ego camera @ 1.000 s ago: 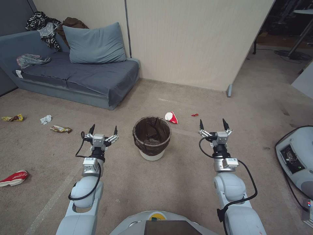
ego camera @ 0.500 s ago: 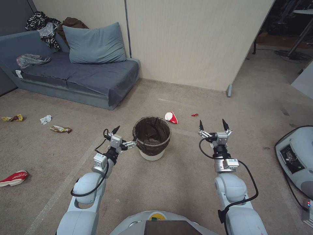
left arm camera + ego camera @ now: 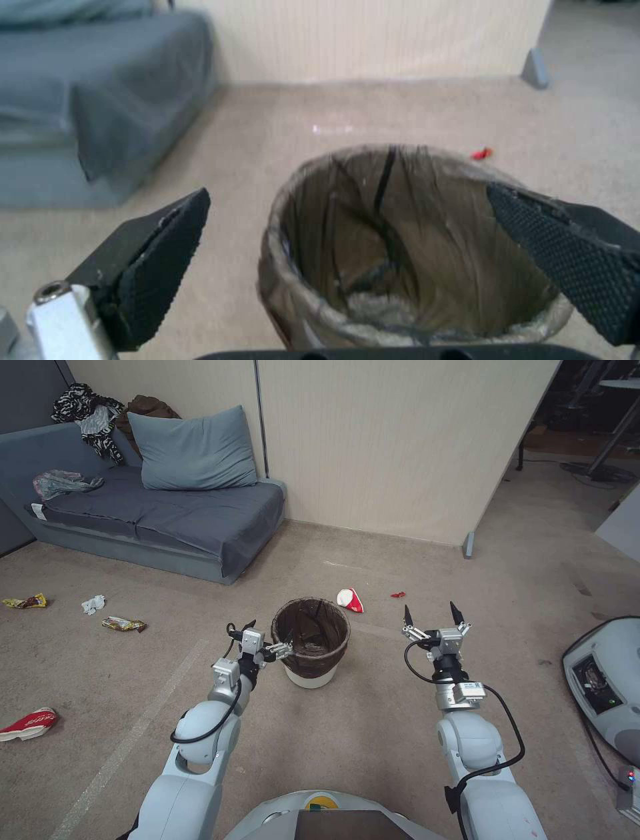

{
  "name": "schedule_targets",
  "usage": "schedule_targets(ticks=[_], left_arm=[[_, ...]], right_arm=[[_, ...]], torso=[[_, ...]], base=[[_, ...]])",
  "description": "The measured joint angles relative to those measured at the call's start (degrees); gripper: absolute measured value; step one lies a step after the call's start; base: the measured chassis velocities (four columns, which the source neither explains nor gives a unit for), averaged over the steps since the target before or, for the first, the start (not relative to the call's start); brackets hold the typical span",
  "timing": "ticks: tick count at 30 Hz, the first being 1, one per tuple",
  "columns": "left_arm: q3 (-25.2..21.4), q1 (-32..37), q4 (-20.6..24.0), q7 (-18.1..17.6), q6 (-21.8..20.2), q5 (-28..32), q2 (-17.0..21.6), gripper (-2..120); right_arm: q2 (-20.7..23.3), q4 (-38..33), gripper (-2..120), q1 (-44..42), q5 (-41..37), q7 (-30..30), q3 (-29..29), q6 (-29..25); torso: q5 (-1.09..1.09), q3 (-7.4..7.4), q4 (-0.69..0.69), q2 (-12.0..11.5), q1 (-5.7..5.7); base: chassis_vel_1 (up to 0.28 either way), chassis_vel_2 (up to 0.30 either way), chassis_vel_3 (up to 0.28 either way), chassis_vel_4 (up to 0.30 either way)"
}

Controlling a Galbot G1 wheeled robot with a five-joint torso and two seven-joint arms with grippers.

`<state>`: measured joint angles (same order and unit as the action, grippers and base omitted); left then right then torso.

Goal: Pick up the trash bin, then pick up the garbage from the floor and place it into the trash bin.

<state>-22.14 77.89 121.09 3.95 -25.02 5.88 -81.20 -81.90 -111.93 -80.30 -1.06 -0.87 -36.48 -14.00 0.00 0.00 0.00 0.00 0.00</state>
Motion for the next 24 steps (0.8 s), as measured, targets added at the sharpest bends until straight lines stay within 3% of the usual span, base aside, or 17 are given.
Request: schedule_targets(ticks=[3,7,15,17,18,24], left_arm=[[1.5,-2.1,-0.4,-3.4,-5.4,3.8,-0.1,100],[2.7,-3.4,-1.1,-6.5,-9.6,6.0,-0.2,100],[3.7,-6.4,-3.7,-12.7,-13.7,8.6,-1.1,100],[4.1,-9.0,-5.1,-17.0,-16.2,11.9,-1.5,100],[4.1,-9.0,-5.1,-17.0,-16.2,11.9,-1.5,100],[3.4,-13.8,-9.0,-25.2,-17.5,19.4,-1.8,100]], right_arm=[[-0.2,0.3,100,0.0,0.0,0.0,0.0,0.0],[-0.3,0.4,100,0.0,0.1,-0.1,0.0,-0.1],[-0.9,0.4,100,-0.1,0.6,-0.3,0.1,-0.2],[-1.2,0.5,100,-0.4,1.0,-0.5,0.3,-0.5],[-1.2,0.5,100,-0.4,1.0,-0.5,0.3,-0.5],[-1.8,0.8,100,-1.1,1.5,-0.8,0.2,-1.1]], torso=[[0.0,0.0,-0.01,0.0,0.0],[0.0,0.0,0.0,0.0,0.0],[0.0,0.0,0.01,0.0,0.0],[0.0,0.0,-0.01,0.0,0.0],[0.0,0.0,-0.01,0.0,0.0],[0.0,0.0,0.0,0.0,0.0]], base=[[0.0,0.0,0.0,0.0],[0.0,0.0,0.0,0.0],[0.0,0.0,0.0,0.0],[0.0,0.0,0.0,0.0],[0.0,0.0,0.0,0.0],[0.0,0.0,0.0,0.0]])
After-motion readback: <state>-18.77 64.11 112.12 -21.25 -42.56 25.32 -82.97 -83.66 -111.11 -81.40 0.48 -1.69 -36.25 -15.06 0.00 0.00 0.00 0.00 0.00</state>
